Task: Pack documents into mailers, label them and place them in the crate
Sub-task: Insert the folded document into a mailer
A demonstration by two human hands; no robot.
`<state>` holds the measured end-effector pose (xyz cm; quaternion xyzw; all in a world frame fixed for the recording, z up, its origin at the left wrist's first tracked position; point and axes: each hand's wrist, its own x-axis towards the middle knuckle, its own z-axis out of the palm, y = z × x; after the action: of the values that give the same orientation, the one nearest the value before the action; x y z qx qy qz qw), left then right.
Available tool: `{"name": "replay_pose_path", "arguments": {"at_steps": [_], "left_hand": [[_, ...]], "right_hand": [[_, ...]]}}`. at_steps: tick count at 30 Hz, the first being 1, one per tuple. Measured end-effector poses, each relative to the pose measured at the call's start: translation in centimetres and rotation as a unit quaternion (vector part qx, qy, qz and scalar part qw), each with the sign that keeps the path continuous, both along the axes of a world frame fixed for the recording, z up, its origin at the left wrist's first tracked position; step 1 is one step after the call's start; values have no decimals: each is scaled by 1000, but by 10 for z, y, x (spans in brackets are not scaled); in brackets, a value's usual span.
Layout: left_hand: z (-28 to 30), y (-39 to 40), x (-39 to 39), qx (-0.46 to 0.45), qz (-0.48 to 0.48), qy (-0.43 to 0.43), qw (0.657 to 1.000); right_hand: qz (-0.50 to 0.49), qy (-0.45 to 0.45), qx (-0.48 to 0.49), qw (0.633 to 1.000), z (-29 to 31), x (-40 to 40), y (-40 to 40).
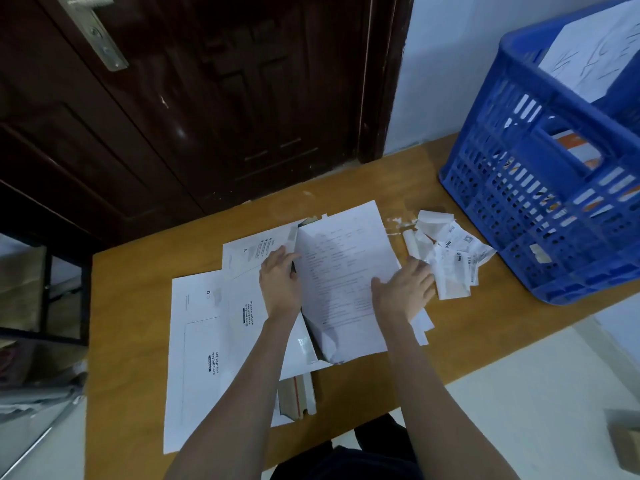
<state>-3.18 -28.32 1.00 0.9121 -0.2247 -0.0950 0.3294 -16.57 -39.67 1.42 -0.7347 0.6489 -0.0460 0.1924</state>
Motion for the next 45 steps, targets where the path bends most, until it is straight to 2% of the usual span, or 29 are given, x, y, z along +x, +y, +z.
{"name": "replay_pose_path", "arguments": {"at_steps": [2,3,4,5,7,10,12,18,23,28,31,36,38,40,42,45], "left_hand": [[1,-1,-1,5,-4,-3,1000],[1,-1,-1,6,-7,-4,1000],[0,-2,0,7,-7,-4,1000],[-2,-2,0,7,-4,-1,1000],[-4,-2,0,7,2,2,1000],[-5,-3,1,5,8,-4,1000],[-6,-4,2,7,10,-8,1000],[-6,-6,-5,-6,10,3,1000],[-4,-5,-6,-29,8,10,1000],[-5,-4,-3,-35,11,8,999],[-6,-5,-3,-37,19,18,999],[-9,-6,-2,-43,30,29,998],[-10,-5,-3,-43,24,30,998],[-9,-4,-4,-43,18,36,998],[-8,-5,-4,-54,19,40,998],[-5,-7,-2,-77,28,53,995]], "right_hand": [[59,-91,-82,991,0,9,4],[96,-145,-60,983,1,15,6],[136,-176,3,975,4,24,9],[180,-164,88,966,6,32,12],[273,-64,219,935,10,45,19],[334,92,298,889,10,48,35],[347,110,313,877,0,45,44],[374,71,388,840,-16,44,52],[345,10,451,823,-22,40,53],[336,-6,490,804,-29,37,49],[355,20,477,804,-27,40,49],[415,78,396,815,-34,45,59],[487,122,267,823,-36,45,61],[527,124,121,832,-38,43,61],[514,96,57,850,-41,40,59],[513,100,32,852,-44,36,55]]}}
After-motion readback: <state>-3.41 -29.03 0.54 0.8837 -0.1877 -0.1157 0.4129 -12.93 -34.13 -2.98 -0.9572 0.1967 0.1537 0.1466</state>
